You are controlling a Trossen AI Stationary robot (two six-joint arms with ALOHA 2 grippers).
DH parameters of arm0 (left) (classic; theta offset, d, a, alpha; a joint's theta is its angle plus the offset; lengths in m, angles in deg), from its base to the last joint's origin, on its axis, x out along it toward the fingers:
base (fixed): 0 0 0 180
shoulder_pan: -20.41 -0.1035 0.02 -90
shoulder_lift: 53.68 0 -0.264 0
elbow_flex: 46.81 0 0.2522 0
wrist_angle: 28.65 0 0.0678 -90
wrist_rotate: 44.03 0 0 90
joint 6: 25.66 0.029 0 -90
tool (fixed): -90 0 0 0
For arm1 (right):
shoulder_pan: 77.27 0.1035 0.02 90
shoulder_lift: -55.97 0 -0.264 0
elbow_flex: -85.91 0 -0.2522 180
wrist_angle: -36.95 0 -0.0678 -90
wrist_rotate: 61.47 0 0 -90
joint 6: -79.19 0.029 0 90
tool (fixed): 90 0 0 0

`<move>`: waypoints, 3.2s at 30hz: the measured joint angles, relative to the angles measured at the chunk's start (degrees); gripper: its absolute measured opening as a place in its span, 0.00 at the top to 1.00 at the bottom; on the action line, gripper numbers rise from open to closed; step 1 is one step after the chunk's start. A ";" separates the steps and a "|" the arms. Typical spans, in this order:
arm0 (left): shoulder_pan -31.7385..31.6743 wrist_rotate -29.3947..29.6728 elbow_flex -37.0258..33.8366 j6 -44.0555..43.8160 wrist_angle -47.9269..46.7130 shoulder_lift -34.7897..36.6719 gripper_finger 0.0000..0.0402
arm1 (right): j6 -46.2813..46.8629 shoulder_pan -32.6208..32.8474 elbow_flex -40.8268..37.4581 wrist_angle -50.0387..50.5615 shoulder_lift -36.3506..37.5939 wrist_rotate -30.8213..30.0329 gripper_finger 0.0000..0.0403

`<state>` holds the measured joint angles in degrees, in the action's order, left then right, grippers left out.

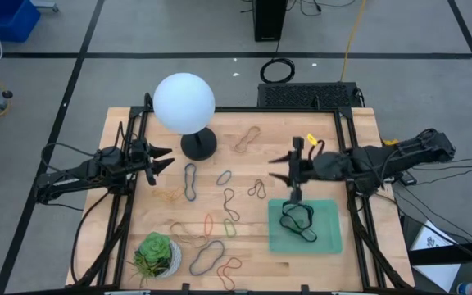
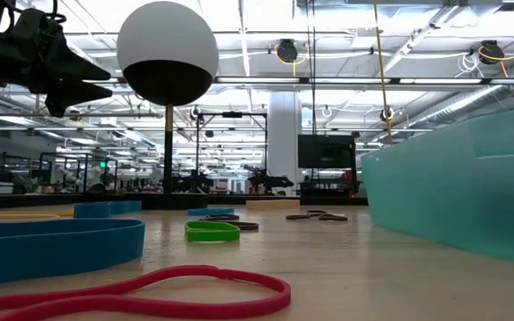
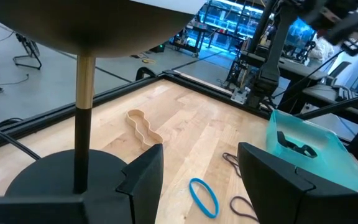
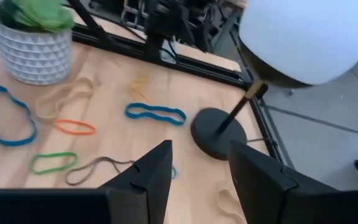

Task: Pick and place rubber bands into bin
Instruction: Put the top brown rubber band into the green bin

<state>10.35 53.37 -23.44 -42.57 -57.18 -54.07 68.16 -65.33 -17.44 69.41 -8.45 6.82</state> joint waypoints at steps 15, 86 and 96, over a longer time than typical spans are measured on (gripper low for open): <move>0.01 0.02 0.00 -0.12 -0.13 0.01 0.47 | -8.40 -25.32 5.05 1.00 -14.97 22.40 0.64; 0.00 0.15 0.00 0.22 -2.23 0.00 0.47 | -16.89 -34.42 17.64 2.08 -54.54 25.02 0.88; 0.01 0.15 0.00 0.22 -2.23 0.00 0.47 | -16.29 -33.70 17.46 3.04 -53.29 24.80 0.99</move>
<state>10.37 53.52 -23.44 -42.35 -59.40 -54.07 51.87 -99.03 0.02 72.45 -61.75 31.61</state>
